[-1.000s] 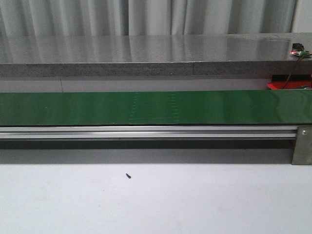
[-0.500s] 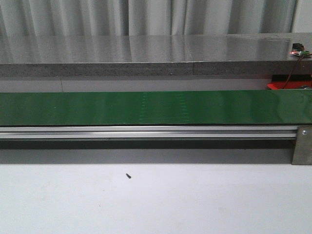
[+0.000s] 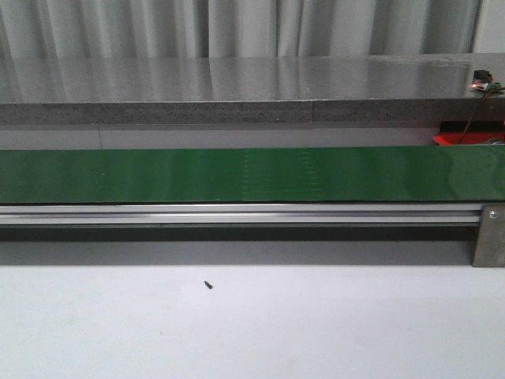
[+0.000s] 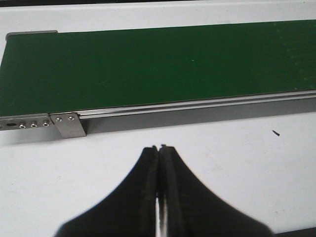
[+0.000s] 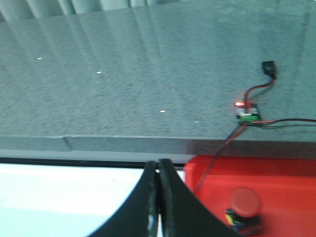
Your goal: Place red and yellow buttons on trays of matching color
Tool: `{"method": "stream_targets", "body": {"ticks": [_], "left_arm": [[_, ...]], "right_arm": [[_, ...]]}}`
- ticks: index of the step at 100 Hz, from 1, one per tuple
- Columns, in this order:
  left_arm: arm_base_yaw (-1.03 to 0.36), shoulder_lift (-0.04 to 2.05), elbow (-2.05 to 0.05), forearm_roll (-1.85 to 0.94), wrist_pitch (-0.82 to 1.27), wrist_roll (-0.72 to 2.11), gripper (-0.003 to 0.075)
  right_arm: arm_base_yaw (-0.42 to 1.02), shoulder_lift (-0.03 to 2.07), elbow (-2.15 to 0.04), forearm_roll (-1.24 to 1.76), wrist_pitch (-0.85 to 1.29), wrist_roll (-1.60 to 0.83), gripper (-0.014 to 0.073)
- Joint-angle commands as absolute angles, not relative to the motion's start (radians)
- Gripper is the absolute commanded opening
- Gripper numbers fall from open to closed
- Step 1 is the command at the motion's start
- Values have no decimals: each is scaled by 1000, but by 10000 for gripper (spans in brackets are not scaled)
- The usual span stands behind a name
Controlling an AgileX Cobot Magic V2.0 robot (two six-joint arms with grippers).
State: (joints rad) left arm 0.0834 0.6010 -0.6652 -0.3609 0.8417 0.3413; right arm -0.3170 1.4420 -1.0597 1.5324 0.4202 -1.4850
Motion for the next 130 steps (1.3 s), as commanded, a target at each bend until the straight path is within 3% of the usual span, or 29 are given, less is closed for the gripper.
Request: {"method": "stream_targets", "body": {"ticks": [1, 43, 130], "left_arm": [[77, 604, -689, -390, 774, 338, -20], [77, 604, -689, -390, 774, 338, -20], [77, 604, -689, -390, 774, 338, -20]], "right_arm": [[-260, 1353, -1052, 1566, 365, -1499, -57], [-110, 1183, -941, 1573, 234, -1498, -57], [-105, 1093, -893, 1658, 395, -1496, -57]]}}
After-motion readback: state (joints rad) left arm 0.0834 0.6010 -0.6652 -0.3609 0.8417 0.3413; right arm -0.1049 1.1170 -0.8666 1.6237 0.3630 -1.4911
